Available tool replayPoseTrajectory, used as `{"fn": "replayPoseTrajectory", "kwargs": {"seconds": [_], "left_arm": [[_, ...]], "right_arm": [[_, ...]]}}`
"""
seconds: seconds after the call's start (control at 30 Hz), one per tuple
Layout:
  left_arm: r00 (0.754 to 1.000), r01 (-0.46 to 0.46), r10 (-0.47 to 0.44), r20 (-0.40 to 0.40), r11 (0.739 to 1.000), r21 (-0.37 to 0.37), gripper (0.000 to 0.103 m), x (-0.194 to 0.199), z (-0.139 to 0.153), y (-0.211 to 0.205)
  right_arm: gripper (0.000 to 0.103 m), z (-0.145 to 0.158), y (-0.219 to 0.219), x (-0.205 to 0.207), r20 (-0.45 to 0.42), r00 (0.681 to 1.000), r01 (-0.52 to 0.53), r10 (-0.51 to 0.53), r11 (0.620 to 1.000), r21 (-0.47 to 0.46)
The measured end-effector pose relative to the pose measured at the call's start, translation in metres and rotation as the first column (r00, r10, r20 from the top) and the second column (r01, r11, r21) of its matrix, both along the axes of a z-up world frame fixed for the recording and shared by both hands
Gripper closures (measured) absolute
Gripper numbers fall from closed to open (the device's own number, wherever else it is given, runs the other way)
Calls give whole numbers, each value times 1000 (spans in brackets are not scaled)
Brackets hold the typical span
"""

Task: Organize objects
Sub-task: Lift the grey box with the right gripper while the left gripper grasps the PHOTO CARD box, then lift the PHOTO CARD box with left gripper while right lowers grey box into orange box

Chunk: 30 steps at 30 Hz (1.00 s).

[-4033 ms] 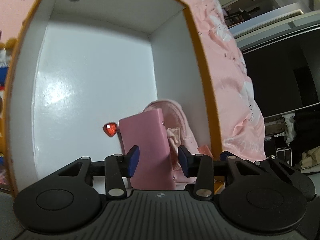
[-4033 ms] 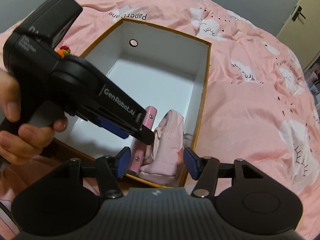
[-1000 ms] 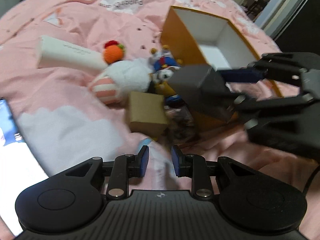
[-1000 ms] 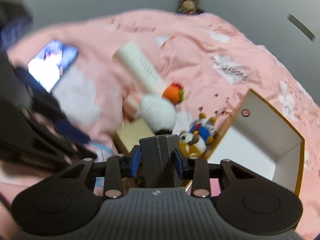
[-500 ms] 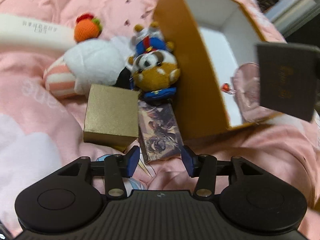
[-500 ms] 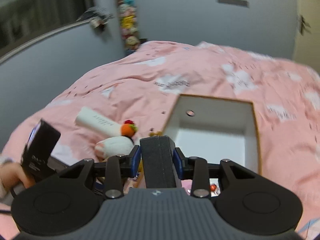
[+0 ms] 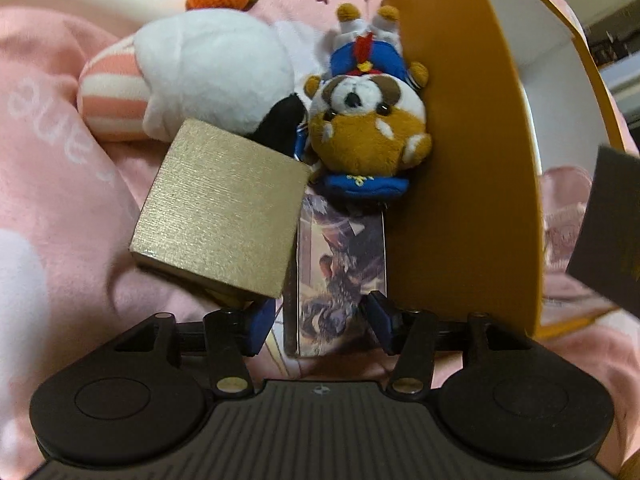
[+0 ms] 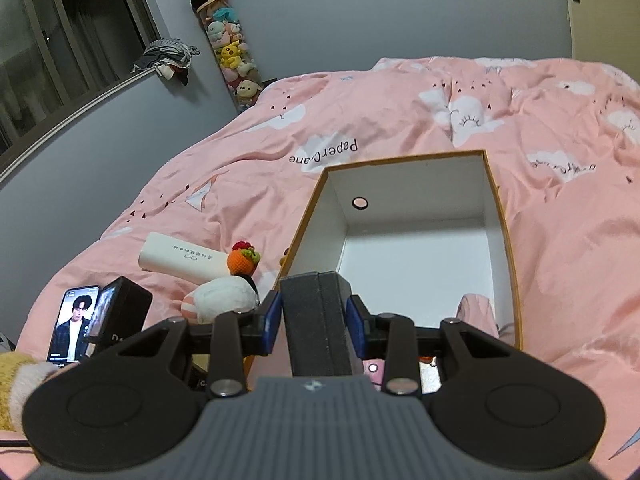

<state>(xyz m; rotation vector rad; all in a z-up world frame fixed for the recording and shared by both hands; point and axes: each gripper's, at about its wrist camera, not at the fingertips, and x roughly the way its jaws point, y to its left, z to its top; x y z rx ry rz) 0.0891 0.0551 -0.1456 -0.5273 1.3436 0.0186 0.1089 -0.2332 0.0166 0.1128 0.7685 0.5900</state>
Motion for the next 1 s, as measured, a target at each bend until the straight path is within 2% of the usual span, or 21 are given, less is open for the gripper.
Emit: {"fn": "replayPoseTrajectory", "kwargs": {"seconds": [0.23,0.37,0.47,0.63,0.87,0.9,1.0], "left_arm": [[995,-104,104,-4,985,-134,40,1,-22,14],[994,-107,109,6,985,-138,53,-1,-20,16],[992,-116,121,28,983,-141,65,-7,-11,20],[989,-104,115,93,987,-122,75,-19,11,21],[972,-114,135,192,987,-117,78,-40,49,22],[968,-116,139,207,986,-117,78,-24,51,34],[954,-127,156,254,984,-128,78,-27,66,39]], "right_arm": [[66,-11,-7,7,-35,999,15,-14,1000,18],[66,-15,-11,10,-60,997,42,-40,999,26],[66,-16,-16,14,-78,995,64,-60,997,44],[66,-15,-20,18,-84,991,103,-100,994,29],[66,-15,-22,28,-117,987,112,-107,993,41],[66,-15,-21,29,-123,987,109,-103,993,45],[66,-20,-15,33,-155,984,97,-86,993,64]]}}
